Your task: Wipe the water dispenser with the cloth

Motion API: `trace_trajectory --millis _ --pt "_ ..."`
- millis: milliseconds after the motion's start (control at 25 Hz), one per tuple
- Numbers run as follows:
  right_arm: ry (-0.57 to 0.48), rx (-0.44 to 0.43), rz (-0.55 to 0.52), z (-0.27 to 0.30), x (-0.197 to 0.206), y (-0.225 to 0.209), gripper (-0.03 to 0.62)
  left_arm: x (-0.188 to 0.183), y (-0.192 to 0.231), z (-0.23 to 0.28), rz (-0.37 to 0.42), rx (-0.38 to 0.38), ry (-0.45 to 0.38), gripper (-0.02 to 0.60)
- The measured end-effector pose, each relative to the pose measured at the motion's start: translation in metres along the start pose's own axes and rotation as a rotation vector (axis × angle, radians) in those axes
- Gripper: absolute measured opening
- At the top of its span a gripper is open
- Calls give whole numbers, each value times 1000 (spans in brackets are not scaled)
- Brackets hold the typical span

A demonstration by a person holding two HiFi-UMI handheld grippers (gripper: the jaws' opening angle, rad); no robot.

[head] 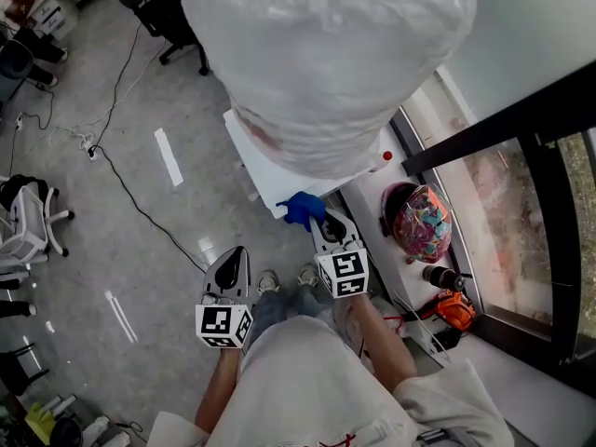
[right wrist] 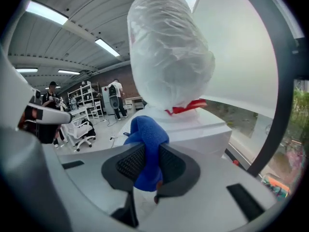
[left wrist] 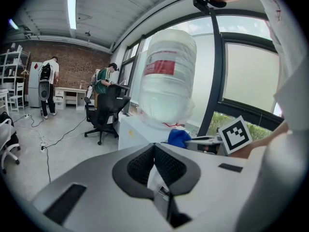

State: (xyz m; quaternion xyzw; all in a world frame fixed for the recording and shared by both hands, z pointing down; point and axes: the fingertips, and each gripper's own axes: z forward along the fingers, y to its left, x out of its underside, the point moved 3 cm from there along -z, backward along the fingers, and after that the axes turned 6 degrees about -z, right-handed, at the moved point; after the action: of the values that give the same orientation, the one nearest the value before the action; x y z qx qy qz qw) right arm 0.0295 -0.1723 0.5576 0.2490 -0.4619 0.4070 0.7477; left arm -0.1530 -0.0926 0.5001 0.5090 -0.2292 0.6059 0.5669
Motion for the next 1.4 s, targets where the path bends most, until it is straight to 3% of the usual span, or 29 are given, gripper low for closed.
trace_trajectory --millis 600,840,1000,1160,1400 --pt "67 276 8 -5 17 -173 80 0 -7 3 15 -10 12 11" --pt "92 313 0 -4 17 -199 80 -2 -5 -1 21 -13 10 11" --pt "73 316 -2 -14 16 -186 80 -2 -5 -2 22 -12 8 11" --pt "47 279 -25 -43 18 -133 80 -4 -3 -6 19 -6 -1 11" --pt "52 17 -34 -55 35 -3 80 -2 -2 -12 17 -9 -10 11"
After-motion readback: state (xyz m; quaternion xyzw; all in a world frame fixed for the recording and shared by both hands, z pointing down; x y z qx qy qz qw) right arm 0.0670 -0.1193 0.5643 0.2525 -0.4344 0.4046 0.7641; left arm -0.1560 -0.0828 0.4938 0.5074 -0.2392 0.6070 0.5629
